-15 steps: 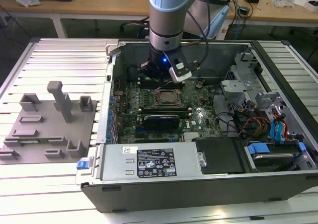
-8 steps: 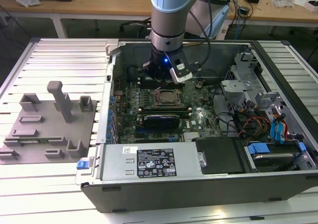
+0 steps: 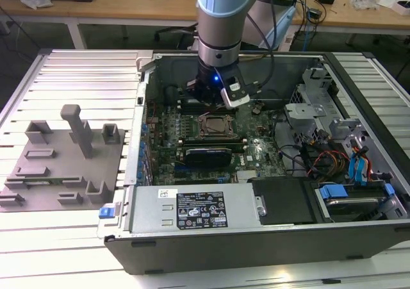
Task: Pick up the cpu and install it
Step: 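Install the first cpu locking lever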
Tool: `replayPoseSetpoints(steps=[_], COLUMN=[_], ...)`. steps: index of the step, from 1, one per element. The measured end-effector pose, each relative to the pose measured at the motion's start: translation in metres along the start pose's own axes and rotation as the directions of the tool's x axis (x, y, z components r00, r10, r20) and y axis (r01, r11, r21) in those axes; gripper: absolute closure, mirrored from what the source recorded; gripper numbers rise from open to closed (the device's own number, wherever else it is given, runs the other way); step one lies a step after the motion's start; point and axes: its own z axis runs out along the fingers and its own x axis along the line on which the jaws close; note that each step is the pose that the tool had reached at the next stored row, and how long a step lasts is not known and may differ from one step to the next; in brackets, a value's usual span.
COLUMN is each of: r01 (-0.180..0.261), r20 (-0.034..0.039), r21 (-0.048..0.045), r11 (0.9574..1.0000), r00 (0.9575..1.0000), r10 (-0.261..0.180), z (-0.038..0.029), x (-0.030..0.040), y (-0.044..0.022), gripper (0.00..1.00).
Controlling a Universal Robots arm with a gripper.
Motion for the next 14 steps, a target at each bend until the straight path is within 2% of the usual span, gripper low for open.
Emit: replayPoseSetpoints(steps=[5,14], r01=[-0.046,-0.074], r20=[0.009,0.0144], r21=[0.0005,0.0007], r11=[0.9989,0.9973], r00=[0.9989,0.9972], r10=[0.046,0.074], z=[0.0013,0.0045], x=[-0.0002,0.001], y=[0.0003,0.0082], gripper=[0.89,0.89])
